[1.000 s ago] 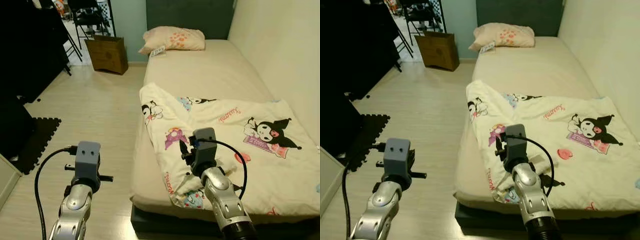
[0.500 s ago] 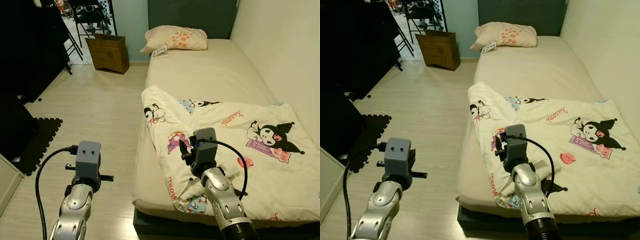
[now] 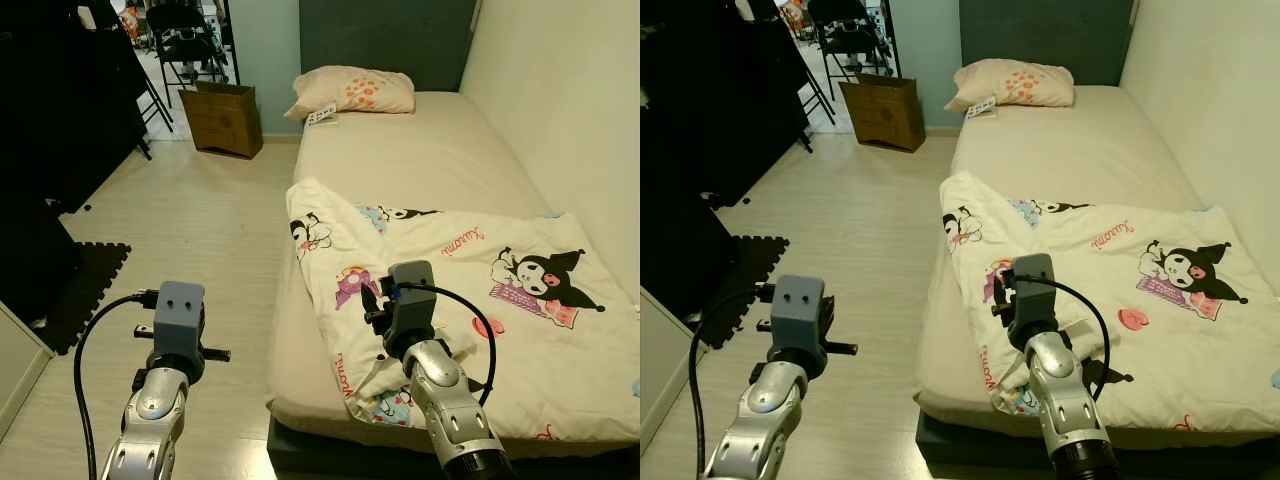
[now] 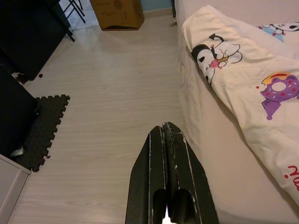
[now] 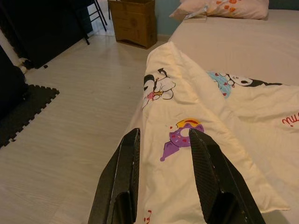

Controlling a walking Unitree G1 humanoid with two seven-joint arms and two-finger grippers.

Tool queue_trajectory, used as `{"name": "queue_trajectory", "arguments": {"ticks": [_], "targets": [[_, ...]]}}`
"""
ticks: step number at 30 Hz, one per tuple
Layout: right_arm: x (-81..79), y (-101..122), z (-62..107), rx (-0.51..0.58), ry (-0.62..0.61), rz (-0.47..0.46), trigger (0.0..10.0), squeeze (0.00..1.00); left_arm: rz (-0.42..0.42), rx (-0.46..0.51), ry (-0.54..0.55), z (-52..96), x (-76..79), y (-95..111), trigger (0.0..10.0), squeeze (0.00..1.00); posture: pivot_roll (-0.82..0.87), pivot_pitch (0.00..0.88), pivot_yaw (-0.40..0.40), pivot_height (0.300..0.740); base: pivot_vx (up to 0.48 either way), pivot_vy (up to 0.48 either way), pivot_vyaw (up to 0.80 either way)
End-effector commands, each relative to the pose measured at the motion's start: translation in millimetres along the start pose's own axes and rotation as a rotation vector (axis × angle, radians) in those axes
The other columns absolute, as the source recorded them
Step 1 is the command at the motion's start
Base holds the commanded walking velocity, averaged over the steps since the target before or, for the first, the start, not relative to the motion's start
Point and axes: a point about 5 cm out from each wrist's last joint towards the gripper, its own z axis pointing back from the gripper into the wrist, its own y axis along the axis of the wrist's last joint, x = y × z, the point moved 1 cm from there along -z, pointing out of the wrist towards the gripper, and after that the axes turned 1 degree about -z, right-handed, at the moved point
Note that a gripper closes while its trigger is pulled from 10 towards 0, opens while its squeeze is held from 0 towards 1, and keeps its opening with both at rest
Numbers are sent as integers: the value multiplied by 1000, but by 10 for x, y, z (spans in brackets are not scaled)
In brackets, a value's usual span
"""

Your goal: Clean up the room

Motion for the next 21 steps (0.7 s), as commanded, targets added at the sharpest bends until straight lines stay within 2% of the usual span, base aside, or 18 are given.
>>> {"name": "queue_trajectory", "arguments": {"ticks": [1,21], "targets": [[-14,-62,18,-15,-2,-15,10000,0,4,-3,-1,6,-14,-11,10000,0,-58,84,33,740,0,0,0],[-26,-72,25,-19,-2,-16,10000,0,8,4,-13,20,-3,-7,10000,0,-56,90,35,740,305,0,0]]}}
